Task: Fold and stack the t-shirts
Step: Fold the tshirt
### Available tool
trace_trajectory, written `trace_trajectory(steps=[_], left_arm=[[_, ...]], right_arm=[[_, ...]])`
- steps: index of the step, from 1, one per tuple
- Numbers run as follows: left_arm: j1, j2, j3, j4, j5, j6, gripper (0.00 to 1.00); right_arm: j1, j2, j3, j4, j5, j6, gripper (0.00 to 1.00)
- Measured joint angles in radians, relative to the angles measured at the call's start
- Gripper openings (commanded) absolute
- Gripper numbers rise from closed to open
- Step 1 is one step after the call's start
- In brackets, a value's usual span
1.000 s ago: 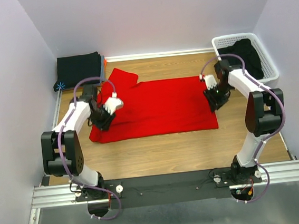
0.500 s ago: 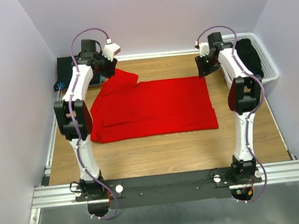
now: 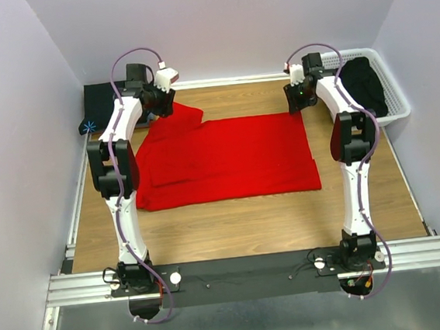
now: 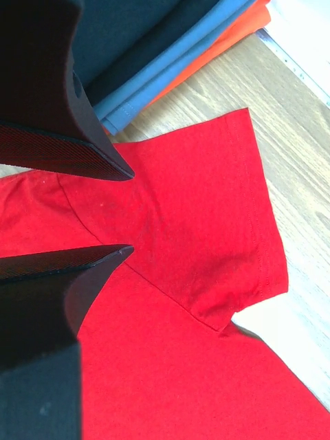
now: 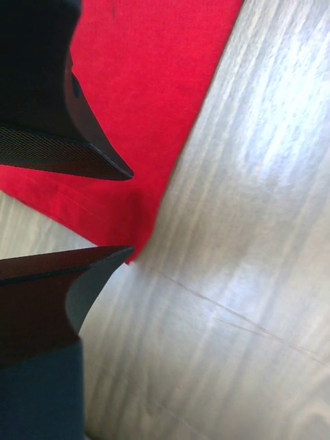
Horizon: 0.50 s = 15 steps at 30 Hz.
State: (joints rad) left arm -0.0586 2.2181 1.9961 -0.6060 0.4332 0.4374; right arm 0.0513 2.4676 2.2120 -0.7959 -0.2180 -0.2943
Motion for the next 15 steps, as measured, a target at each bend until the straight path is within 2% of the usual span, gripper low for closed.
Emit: trace_trajectory(steps=[7,15], left_arm=[[0.0,0.016,0.0,0.0,-0.002,0.004,0.5],[0.001,0.033,0.0,-0.001,-0.003,0.004,0.51]], right_arm=[[0.0,0.004,0.021,0.025,0.0,-0.114,0.52],[-0.001,0.046,0.027,0.046,-0.008,-0.158,0.5]])
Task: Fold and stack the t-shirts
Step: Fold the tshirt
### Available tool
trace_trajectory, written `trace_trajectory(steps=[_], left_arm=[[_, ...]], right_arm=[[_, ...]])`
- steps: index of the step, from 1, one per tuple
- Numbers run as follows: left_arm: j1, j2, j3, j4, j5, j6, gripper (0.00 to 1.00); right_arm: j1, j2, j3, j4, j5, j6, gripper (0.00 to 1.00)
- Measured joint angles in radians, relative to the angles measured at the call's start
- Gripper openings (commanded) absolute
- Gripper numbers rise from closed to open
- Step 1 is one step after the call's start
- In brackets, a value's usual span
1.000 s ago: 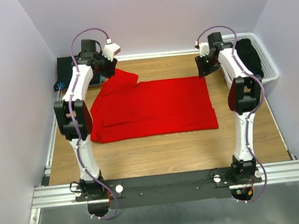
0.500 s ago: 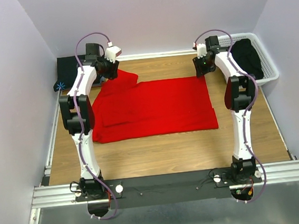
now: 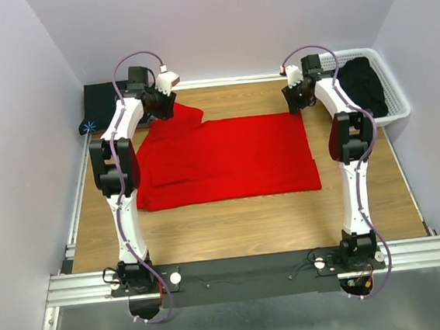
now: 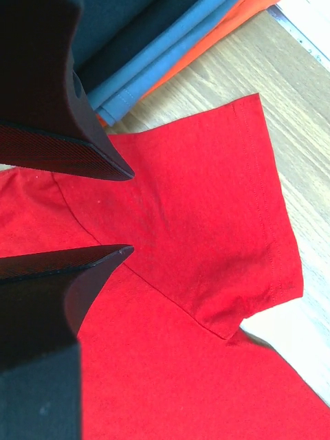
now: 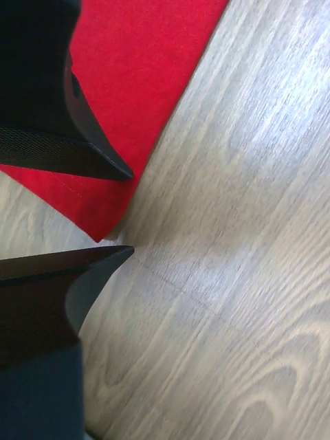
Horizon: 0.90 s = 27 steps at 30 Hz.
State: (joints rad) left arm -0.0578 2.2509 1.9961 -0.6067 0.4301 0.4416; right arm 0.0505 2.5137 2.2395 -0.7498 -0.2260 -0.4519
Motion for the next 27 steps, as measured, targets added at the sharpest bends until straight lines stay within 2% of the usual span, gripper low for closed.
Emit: trace_trajectory(steps=[2,6,17,25,26,27], left_arm=[[0.0,0.001,0.0,0.0,-0.003,0.0,0.5],[0.003,0.006,0.008,-0.001,-0.008,0.0,0.51],[0.015,0.08,0.103,-0.016,-0.021,-0.002,0.51],[0.016,0.115,0.117,-0.017,-0.038,-0.002,0.51],[0.016,0.121,0.121,-0.017,-0.042,-0.002,0.51],[0.016,0.127,0.124,-0.016,-0.045,-0.002,0.51]], right_arm=[[0.0,0.002,0.0,0.003,0.0,-0.006,0.48],[-0.002,0.003,-0.002,0.009,-0.002,-0.007,0.29],[-0.021,-0.04,-0.106,0.084,-0.079,0.014,0.0],[-0.03,-0.04,-0.107,0.084,-0.112,0.017,0.02],[-0.031,-0.04,-0.107,0.084,-0.114,0.018,0.15],[-0.031,-0.04,-0.107,0.084,-0.115,0.018,0.24]])
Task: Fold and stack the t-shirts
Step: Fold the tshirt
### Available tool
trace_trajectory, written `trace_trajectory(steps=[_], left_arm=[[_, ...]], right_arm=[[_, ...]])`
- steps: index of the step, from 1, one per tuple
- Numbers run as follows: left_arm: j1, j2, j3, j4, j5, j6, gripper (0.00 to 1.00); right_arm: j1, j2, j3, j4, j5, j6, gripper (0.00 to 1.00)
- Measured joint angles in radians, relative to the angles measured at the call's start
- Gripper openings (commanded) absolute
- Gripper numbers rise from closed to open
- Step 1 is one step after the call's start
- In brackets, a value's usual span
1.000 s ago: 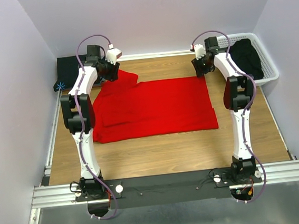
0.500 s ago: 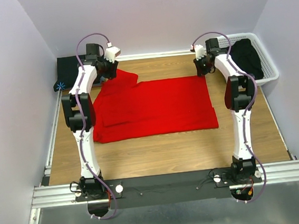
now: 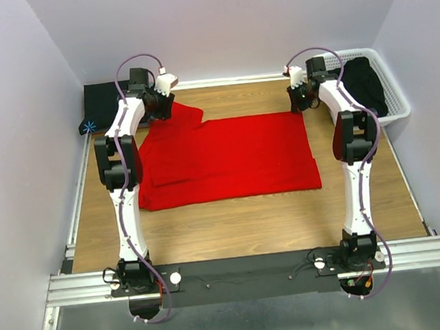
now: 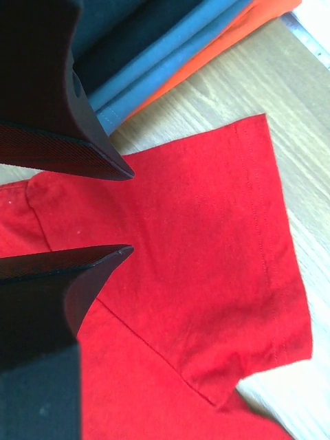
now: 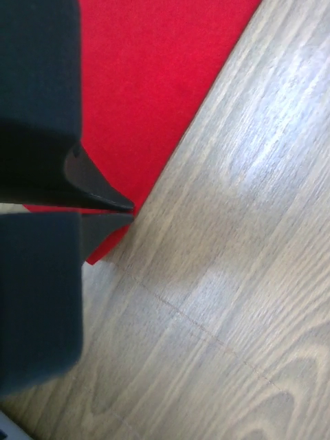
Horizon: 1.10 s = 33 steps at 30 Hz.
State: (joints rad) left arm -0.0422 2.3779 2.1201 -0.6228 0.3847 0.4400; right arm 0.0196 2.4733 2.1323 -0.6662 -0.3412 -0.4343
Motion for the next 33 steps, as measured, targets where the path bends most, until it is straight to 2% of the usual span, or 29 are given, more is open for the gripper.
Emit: trace_trajectory(steps=[1,3,7,33], left_arm=[[0.0,0.005,0.0,0.0,-0.004,0.0,0.51],[0.0,0.013,0.0,-0.001,-0.008,0.0,0.5],[0.0,0.015,0.0,-0.003,-0.01,0.0,0.5],[0.0,0.014,-0.021,0.001,-0.01,0.0,0.5]], right_arm=[[-0.001,0.0,0.0,-0.001,0.0,0.001,0.33],[-0.002,-0.002,0.0,-0.009,-0.004,0.005,0.45],[-0.002,-0.004,0.007,-0.026,-0.004,0.024,0.5],[-0.008,-0.003,0.083,-0.075,0.058,0.094,0.51]])
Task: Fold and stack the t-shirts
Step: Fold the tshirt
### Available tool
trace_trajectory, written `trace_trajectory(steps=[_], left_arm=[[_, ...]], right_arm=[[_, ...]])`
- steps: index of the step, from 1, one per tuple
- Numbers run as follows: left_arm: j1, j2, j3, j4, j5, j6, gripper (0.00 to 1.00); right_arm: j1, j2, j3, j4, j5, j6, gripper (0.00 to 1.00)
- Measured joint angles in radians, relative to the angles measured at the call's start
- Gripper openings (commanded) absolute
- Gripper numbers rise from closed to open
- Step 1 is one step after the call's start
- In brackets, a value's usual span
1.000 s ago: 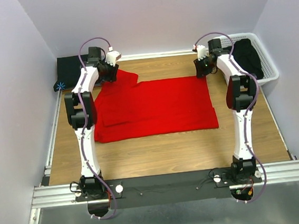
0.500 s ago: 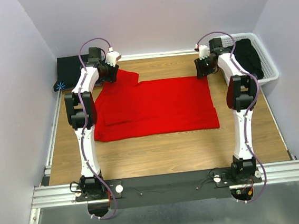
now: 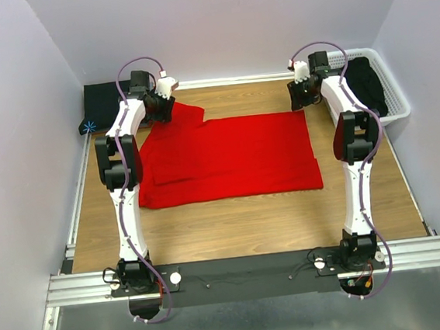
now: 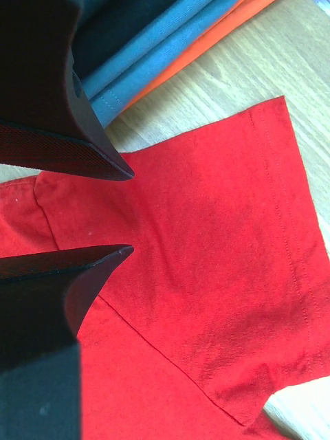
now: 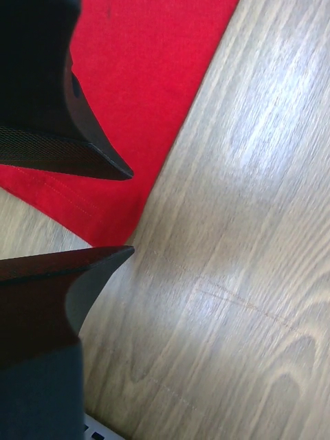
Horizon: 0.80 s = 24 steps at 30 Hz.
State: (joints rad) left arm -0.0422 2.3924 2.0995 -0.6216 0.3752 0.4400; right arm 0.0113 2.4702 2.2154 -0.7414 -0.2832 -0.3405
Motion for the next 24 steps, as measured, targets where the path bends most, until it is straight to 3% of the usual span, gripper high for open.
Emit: trace_trajectory(steps=[18,22,24], left_arm=[[0.0,0.0,-0.003,-0.001,-0.002,0.0,0.51],[0.0,0.0,-0.003,-0.002,-0.006,0.0,0.51],[0.0,0.0,-0.002,-0.002,-0.008,0.0,0.51]], right_arm=[[-0.037,0.031,-0.017,0.029,0.044,-0.021,0.5],[-0.04,0.022,-0.039,0.05,0.021,-0.021,0.37],[-0.041,0.018,-0.05,0.061,0.007,-0.023,0.25]])
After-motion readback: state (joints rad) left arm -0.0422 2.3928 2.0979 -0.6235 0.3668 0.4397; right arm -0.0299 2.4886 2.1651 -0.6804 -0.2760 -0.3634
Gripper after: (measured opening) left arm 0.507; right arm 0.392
